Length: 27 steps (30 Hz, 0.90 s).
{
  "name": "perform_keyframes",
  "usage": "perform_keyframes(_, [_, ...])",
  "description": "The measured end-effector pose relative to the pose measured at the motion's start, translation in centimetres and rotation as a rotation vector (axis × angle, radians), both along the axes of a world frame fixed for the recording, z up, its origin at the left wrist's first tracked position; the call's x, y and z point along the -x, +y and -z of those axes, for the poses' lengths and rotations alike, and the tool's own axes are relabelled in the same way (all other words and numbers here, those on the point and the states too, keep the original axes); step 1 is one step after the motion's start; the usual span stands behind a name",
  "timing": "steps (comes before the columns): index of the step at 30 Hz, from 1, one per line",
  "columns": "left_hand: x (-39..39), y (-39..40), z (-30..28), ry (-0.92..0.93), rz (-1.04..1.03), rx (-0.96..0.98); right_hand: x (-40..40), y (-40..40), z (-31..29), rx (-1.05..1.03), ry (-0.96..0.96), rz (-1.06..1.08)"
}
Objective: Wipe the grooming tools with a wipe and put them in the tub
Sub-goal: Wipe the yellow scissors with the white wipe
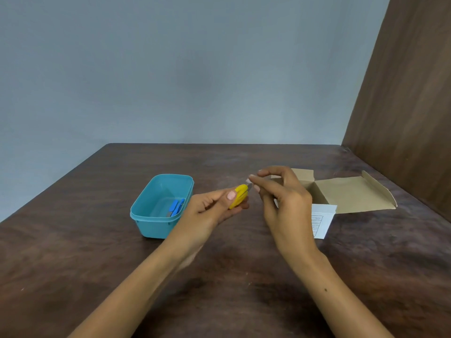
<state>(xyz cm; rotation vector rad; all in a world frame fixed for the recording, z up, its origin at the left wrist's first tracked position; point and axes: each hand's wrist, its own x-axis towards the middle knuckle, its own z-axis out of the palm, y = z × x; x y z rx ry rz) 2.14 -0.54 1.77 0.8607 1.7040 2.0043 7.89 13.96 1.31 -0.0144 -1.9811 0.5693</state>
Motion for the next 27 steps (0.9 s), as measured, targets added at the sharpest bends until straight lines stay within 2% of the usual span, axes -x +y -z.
perform_keyframes(4, [0.0,0.0,-0.5,-0.358,0.08,-0.169,0.1,0.0,-0.2,0.041,0.091,0.017])
perform_keyframes(8, [0.1,0.1,-0.6,-0.486,0.161,-0.233,0.2,-0.6,0.3,0.03,0.045,-0.04])
perform_keyframes(14, [0.5,0.1,-0.5,-0.559,0.134,-0.294,-0.1,-1.8,0.8,-0.088,-0.005,-0.09])
perform_keyframes(18, [0.1,0.1,-0.8,-0.555,0.18,-0.262,0.1,-0.8,0.1,-0.034,0.023,0.012])
perform_keyframes(27, [-0.1,0.1,-0.7,-0.56,0.212,-0.212,0.1,0.2,0.0,-0.023,0.027,0.078])
